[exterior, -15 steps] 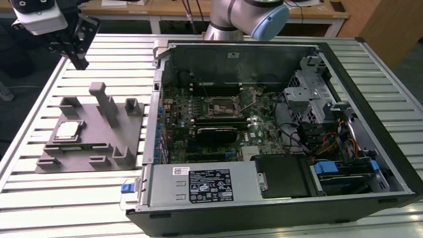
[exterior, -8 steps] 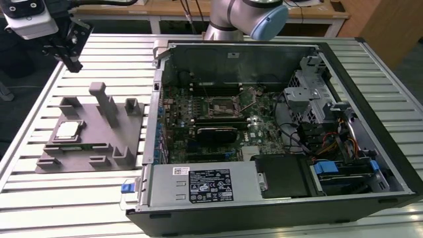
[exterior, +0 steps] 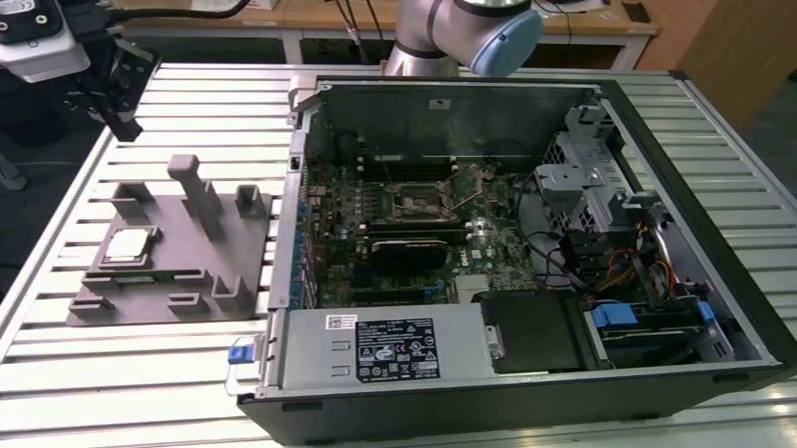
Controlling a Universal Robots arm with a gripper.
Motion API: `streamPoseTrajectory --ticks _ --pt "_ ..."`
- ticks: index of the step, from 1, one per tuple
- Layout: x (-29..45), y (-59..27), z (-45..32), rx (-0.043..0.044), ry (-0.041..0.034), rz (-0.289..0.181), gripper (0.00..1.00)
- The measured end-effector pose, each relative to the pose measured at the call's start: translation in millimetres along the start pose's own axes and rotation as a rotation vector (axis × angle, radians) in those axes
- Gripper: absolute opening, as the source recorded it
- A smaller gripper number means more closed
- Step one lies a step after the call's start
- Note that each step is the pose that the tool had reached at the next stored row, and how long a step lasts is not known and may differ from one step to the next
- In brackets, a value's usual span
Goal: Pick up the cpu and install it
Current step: 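Reach for the cpu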
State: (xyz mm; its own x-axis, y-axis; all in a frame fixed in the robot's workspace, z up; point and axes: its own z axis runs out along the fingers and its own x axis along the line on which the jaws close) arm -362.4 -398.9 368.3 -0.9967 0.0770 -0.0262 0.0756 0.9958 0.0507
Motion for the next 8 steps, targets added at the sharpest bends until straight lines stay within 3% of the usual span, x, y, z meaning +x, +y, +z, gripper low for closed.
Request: streamPoseTrajectory --ticks 8 --pt "13.1 -1.5 10.5 -0.0001 0.0000 0.000 0.11"
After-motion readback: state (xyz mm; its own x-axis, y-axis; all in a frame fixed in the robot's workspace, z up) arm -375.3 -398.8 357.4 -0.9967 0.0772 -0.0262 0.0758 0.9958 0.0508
